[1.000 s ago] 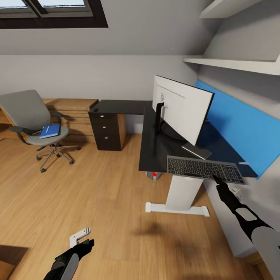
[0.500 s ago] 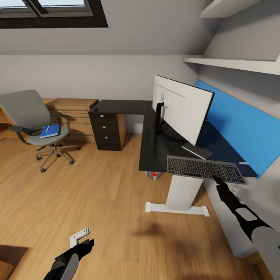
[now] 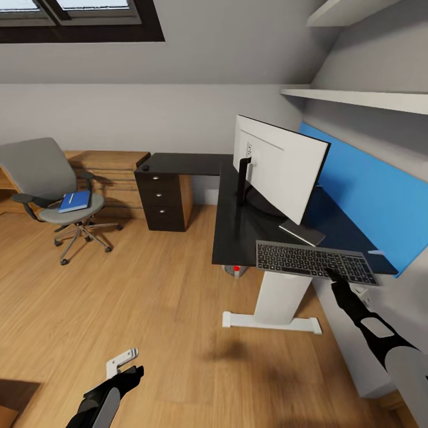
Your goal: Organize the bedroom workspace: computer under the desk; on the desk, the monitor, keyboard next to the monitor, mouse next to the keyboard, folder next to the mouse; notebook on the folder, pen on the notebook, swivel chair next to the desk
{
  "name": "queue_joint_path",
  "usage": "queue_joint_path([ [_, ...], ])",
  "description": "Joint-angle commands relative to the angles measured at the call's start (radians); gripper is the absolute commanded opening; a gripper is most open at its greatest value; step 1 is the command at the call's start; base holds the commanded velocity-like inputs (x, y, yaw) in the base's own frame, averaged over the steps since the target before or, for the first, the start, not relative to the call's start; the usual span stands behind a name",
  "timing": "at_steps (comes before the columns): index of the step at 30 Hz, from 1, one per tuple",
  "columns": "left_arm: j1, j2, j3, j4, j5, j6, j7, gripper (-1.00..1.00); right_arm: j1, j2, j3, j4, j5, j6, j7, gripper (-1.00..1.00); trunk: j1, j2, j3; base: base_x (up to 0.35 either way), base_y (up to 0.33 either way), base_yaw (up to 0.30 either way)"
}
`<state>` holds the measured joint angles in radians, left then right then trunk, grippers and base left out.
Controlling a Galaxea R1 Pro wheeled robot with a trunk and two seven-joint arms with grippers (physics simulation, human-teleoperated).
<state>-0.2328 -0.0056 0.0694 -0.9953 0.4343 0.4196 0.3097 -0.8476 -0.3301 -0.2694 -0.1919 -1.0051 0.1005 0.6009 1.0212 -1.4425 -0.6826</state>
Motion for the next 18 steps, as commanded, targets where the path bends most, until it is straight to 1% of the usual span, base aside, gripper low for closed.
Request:
queue_joint_path([
  [1,0.0,-0.001,0.001,-0.002,0.011,0.004,0.006,1.0,-0.001,-0.001,-0.002,0.0,-0.01,0.01,0.003,1.0,0.0,0.0,-0.001,0.008,0.0,0.0],
  [10,0.0,-0.001,0.001,-0.002,0.01,0.007,0.008,1.0,-0.001,-0.006,-0.002,0.0,-0.01,0.01,-0.002,1.0,0.0,0.0,-0.001,0.001,0.0,0.0],
  [18,0.0,-0.004,0.001,-0.003,0.011,0.007,0.009,1.0,-0.001,-0.006,-0.002,0.0,-0.01,0.01,-0.003,1.0,0.031,-0.056,-0.026,0.0,0.0,0.0],
])
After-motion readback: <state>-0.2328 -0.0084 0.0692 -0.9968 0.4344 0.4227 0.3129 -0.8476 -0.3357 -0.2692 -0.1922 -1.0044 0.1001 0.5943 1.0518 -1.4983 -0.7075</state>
